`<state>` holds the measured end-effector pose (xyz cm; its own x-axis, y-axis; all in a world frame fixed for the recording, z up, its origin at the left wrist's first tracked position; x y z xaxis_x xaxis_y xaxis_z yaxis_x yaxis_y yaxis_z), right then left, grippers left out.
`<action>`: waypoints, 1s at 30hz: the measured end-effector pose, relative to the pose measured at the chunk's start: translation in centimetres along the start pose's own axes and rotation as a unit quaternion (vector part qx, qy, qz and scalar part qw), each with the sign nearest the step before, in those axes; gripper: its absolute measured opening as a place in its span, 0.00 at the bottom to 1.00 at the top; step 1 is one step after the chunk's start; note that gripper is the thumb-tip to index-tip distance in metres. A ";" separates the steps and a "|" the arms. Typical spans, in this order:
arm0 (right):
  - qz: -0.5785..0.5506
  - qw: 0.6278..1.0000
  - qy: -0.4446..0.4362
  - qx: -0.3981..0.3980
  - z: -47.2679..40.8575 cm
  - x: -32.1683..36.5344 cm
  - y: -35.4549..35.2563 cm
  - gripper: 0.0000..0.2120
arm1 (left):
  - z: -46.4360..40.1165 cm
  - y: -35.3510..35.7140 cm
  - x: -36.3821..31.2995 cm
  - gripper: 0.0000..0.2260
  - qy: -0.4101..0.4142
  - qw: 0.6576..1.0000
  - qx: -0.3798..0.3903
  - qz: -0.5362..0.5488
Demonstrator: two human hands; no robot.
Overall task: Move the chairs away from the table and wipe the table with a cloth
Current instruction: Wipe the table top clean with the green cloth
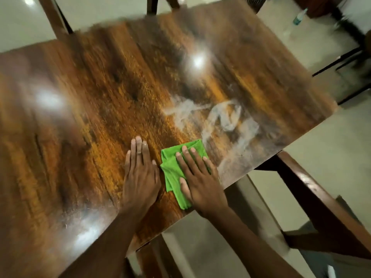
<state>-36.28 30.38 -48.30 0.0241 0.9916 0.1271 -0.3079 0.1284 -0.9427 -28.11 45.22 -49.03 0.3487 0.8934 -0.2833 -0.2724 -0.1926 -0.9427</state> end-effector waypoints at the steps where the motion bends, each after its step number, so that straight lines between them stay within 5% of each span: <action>1: 0.003 1.000 -0.008 0.006 0.2 0.1 -0.7 0.32 | -0.2 -0.6 -0.1 0.29 -0.004 1.000 0.020 -0.009; 4: -0.005 0.999 0.023 0.047 1.0 0.1 -4.2 0.31 | -0.4 -3.6 -0.3 0.33 -0.048 0.989 0.140 0.005; 7: -0.039 0.996 0.046 0.065 3.0 0.8 -7.8 0.42 | 3.1 -8.2 -0.2 0.39 -0.035 0.980 0.197 -0.003; 11: -0.063 0.991 0.098 0.067 12.2 0.7 -10.3 0.30 | 8.6 -13.1 0.5 0.41 0.112 0.978 0.122 -0.129; 15: -0.054 0.977 0.205 0.031 20.0 -2.2 -16.6 0.39 | 9.9 -18.4 -1.4 0.40 0.175 0.965 0.096 -0.172; 19: -0.100 0.940 0.316 -0.086 25.6 -4.6 -29.3 0.34 | 9.2 -29.4 -8.8 0.28 0.239 0.964 0.016 -0.118; 23: -0.028 0.913 0.353 -0.204 30.6 -4.3 -39.3 0.30 | 10.0 -39.2 -17.2 0.29 0.315 0.941 -0.066 -0.107; 30: 0.009 0.884 0.407 -0.229 37.6 -1.2 -42.9 0.31 | 14.2 -45.9 -22.8 0.29 0.392 0.908 -0.113 -0.097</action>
<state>-58.91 23.04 3.55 0.7565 0.6536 0.0225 0.0980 -0.0792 -0.9920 -36.34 39.42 3.20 0.9254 0.3737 -0.0627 0.0227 -0.2198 -0.9753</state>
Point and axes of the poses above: each hand's wrist, its own z-axis away from the middle knuckle, its own y-axis out of the palm, x = y × z, the point moved 9 cm from there along -z, towards the middle knuckle, and after that the axes turned 9 degrees about x, right-handed, at the moved point
